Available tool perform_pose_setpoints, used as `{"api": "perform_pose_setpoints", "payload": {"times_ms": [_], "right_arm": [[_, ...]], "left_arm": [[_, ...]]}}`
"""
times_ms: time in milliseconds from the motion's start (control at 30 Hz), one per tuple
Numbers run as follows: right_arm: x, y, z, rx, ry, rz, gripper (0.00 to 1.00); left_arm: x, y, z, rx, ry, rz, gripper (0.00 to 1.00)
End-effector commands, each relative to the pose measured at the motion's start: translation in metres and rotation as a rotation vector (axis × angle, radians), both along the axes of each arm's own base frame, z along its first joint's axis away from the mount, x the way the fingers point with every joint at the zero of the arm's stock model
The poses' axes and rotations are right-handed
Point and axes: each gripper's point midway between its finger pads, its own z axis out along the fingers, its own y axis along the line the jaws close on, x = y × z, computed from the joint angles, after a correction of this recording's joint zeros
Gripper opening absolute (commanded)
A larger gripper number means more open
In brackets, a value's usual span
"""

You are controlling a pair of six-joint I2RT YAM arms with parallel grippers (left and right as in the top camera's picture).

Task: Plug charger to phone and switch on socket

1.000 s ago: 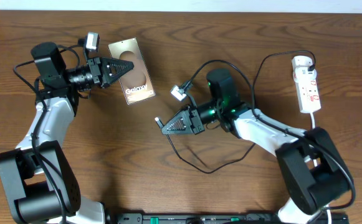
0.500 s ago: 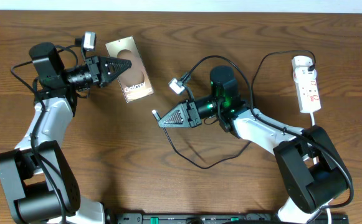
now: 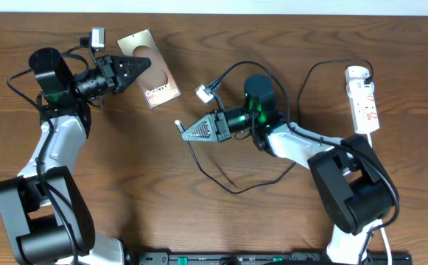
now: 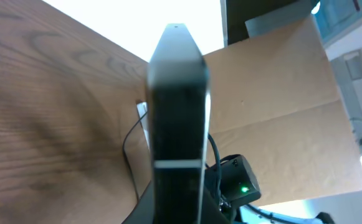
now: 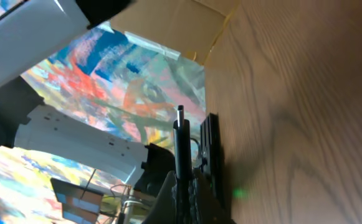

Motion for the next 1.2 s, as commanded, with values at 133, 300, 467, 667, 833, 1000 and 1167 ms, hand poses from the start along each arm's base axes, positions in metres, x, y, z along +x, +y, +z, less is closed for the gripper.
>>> {"api": "perform_pose_setpoints", "payload": {"times_ms": [133,300,467,667,833,1000,1167], "right_arm": [[0.014,0.011,0.016,0.023,-0.01,0.037,0.01],[0.02,0.015,0.025,0.037,-0.033,0.036,0.01],[0.022,0.015,0.027,0.039,-0.037,0.033,0.01],[0.023,0.016,0.026,0.037,-0.033,0.026,0.01],[0.024,0.016,0.026,0.036,-0.033,0.021,0.01],[0.026,0.017,0.026,0.035,-0.034,0.008,0.01],[0.028,0.018,0.026,0.035,-0.034,-0.001,0.01]], "left_arm": [[0.0,0.002,0.013,-0.002,-0.031,0.006,0.08],[0.0,0.002,0.014,-0.001,-0.036,0.005,0.07],[0.0,0.002,0.014,-0.001,-0.038,0.002,0.08],[-0.001,0.002,0.014,-0.01,-0.02,-0.001,0.07],[-0.002,0.001,0.014,-0.013,-0.017,-0.008,0.07],[-0.004,0.0,0.014,-0.014,-0.017,-0.021,0.07],[-0.007,-0.001,0.015,-0.015,-0.018,-0.038,0.07]]}}
